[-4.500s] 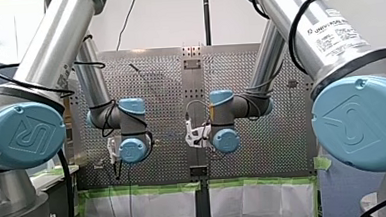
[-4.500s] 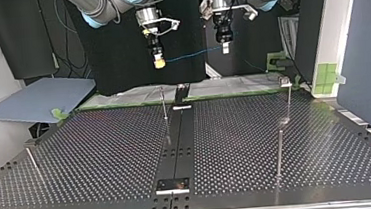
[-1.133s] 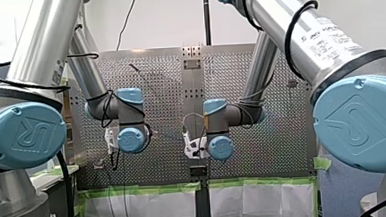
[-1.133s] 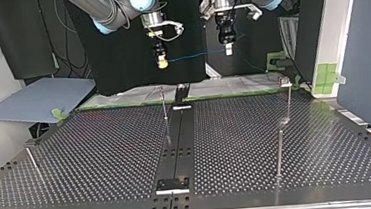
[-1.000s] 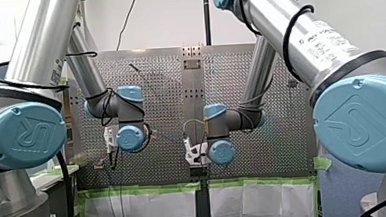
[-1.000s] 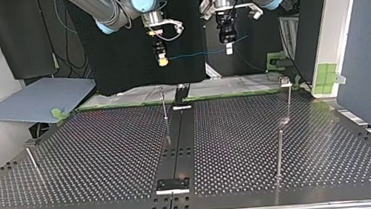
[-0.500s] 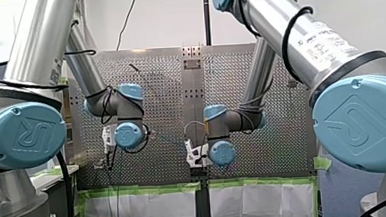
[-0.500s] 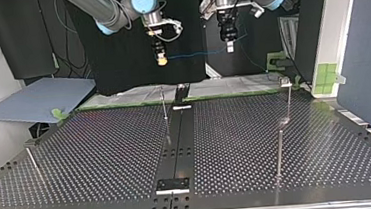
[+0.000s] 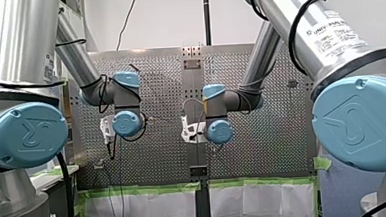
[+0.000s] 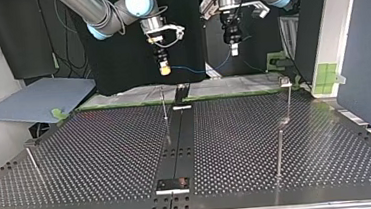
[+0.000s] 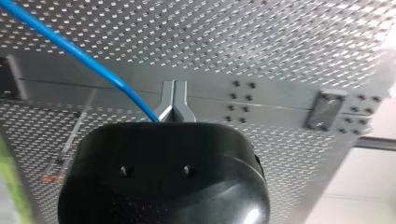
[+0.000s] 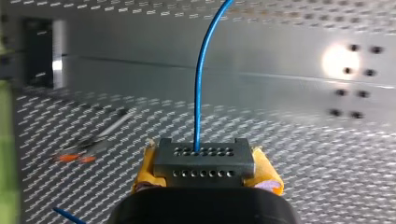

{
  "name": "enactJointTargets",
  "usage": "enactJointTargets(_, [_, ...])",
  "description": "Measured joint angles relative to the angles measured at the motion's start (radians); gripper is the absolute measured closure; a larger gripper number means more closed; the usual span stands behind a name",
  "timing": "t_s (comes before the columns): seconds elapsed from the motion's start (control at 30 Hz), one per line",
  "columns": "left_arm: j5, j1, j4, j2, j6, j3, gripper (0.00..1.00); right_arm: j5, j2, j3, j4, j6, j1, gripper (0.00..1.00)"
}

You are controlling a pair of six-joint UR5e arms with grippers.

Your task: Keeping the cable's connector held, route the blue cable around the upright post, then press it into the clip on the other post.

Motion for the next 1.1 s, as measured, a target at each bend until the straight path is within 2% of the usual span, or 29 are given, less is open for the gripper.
enactJointTargets(0.13, [-0.001, 0.014, -0.031, 0.037, -0.035, 0.014, 1.0, -0.006, -0.043, -0.039, 0.035, 0.005, -0.001, 1.0])
enactJointTargets(0.3, [-0.006, 0.034, -0.079, 0.087, -0.052, 0.054, 1.0, -0.022, -0.089, -0.084, 0.08, 0.007, -0.003, 1.0])
enactJointTargets(0.67, [-0.025, 0.088, -0.182, 0.19, -0.109, 0.157, 1.0, -0.112, -0.185, -0.175, 0.175, 0.026, -0.006, 1.0])
enactJointTargets(0.8, [-0.001, 0.122, -0.222, 0.23, -0.121, 0.196, 1.0, -0.145, -0.218, -0.207, 0.206, 0.032, -0.007, 1.0])
enactJointTargets(1.03, [0.057, 0.182, -0.282, 0.254, -0.13, 0.257, 1.0, -0.206, -0.242, -0.269, 0.222, 0.068, -0.008, 1.0])
enactJointTargets(1.1, [0.078, 0.202, -0.303, 0.263, -0.133, 0.278, 1.0, -0.214, -0.242, -0.284, 0.227, 0.074, -0.008, 1.0])
